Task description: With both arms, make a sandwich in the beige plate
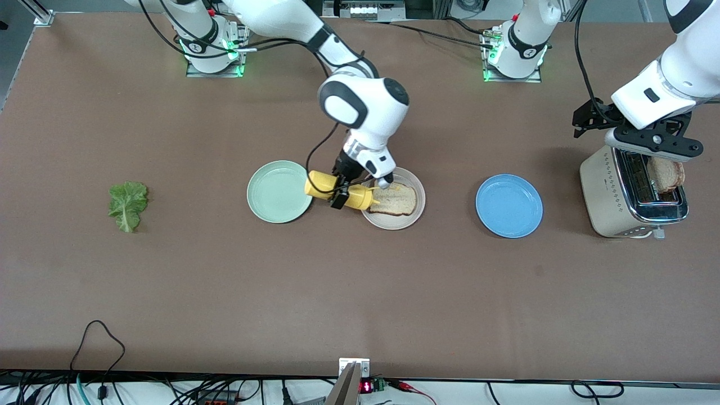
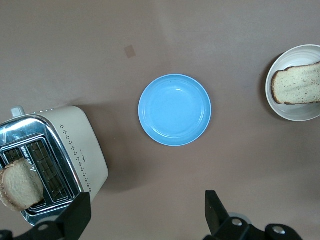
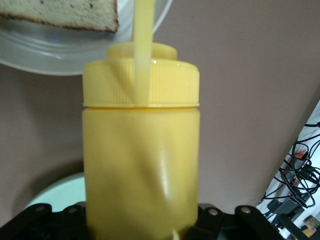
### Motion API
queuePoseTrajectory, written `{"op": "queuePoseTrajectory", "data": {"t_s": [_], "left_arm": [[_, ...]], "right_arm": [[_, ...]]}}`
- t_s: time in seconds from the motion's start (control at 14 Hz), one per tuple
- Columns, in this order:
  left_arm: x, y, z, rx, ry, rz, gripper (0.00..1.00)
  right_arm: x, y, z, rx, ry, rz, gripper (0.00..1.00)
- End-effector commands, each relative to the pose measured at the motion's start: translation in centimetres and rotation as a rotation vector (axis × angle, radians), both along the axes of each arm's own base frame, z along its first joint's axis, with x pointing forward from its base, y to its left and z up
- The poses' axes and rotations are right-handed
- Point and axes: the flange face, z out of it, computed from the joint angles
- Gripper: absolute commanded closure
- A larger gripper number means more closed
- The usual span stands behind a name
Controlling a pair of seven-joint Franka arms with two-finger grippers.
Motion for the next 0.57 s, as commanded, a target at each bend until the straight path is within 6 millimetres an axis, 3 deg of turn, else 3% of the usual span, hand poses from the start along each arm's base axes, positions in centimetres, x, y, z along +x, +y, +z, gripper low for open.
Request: {"op": "queuePoseTrajectory", "data": {"t_s": [0.0, 0.5], "left_arm": [[-0.28, -0.01, 0.64, -0.001, 0.000, 0.011, 0.00], [-0.30, -0.08, 0.63, 0.001, 0.002, 0.012, 0.00]], "right_arm": [[0.17, 1.38, -0.84, -0.030, -0.063, -0.022, 0.83], [0.04, 1.47, -1.14, -0.030, -0.075, -0.030, 0.83]]}}
